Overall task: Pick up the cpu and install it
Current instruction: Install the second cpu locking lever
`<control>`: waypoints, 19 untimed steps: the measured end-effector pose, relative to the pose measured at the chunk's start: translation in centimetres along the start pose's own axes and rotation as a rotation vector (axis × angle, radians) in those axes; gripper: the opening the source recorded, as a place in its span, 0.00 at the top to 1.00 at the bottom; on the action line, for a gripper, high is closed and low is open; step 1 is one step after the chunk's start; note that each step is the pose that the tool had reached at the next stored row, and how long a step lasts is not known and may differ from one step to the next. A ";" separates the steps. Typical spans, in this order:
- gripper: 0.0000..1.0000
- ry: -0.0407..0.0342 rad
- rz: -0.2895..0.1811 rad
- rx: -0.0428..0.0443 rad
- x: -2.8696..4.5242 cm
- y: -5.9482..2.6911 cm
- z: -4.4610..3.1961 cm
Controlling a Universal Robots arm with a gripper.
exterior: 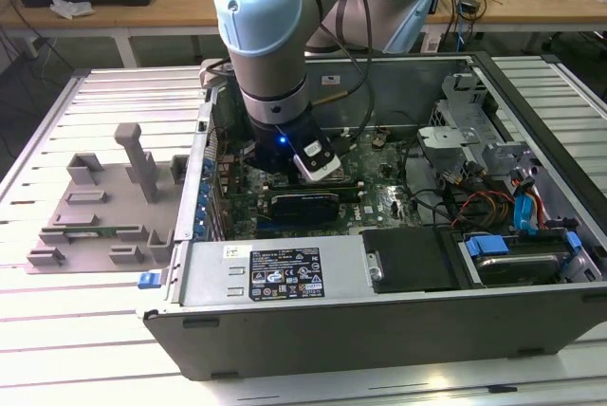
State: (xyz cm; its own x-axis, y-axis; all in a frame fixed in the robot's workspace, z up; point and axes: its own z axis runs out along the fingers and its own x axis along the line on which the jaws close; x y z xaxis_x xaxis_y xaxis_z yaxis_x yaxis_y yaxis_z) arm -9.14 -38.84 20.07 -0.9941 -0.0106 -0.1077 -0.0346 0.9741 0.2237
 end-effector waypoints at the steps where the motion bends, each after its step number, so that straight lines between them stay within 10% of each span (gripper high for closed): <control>1: 0.89 -0.0004 0.002 -0.0058 0.03 -0.10 0.08; 6: 0.89 -0.0029 0.010 -0.0398 0.47 -0.34 0.39; 14: 0.89 -0.0036 0.012 -0.0423 0.66 -0.31 0.22; 19: 0.89 -0.0035 0.013 -0.0422 0.45 0.08 -1.47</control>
State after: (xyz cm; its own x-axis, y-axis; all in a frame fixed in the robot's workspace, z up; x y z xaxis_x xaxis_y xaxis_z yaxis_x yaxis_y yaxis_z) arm -9.75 -39.10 21.46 -0.9941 0.0024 -0.1080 -0.0265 0.9637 0.2657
